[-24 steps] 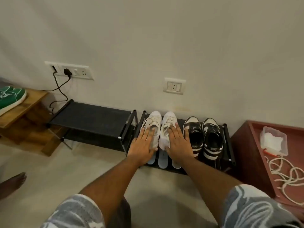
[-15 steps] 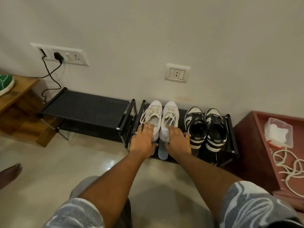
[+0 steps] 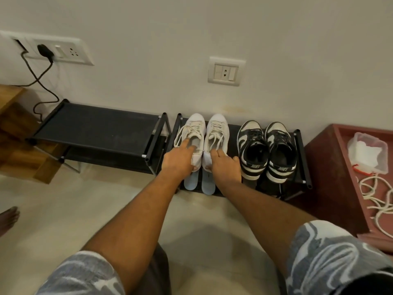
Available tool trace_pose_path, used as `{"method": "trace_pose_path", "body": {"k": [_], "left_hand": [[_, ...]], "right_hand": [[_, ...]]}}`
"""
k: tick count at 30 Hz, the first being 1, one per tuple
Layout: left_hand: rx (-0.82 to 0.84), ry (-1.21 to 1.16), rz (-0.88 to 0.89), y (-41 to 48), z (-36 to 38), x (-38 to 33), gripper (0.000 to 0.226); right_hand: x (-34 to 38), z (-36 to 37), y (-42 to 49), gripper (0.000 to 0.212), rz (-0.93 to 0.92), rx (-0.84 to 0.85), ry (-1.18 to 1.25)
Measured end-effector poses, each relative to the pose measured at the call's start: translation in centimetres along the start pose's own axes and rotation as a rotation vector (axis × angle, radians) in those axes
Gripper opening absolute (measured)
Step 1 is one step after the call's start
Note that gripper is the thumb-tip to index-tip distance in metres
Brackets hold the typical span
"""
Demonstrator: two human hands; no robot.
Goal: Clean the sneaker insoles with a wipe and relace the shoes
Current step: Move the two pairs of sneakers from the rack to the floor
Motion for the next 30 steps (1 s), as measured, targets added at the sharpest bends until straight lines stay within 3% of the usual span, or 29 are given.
{"method": "trace_pose_path", "body": {"k": [11,19,30], "left_hand": [[0.086,0.007,-0.026,1.4,0.8,-0.3,0.05],[0.095,-0.045,-0.049,1.5,1.3,0.1,0.044],[0.007,-0.11,-0.03,-1.7,-0.2,-0.2,0.031]], "right_hand": [[-0.3,-0.2,1.5,0.038,-0.031,0.073,0.016],[-0.4,0.0,2.4,0.038,0.003,0.183,0.01],[0.2,-1.9,-1.2,0.019,-0.069,0.014,0.039]]}}
Point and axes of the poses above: each hand's wrist, its own y-axis towards the middle knuckle, its own z-axis out of the palm, x = y × z, the point moved 9 cm from there along y, towards the middle knuckle, and after that the axes turned 7 degrees about x, right-handed, at the moved point
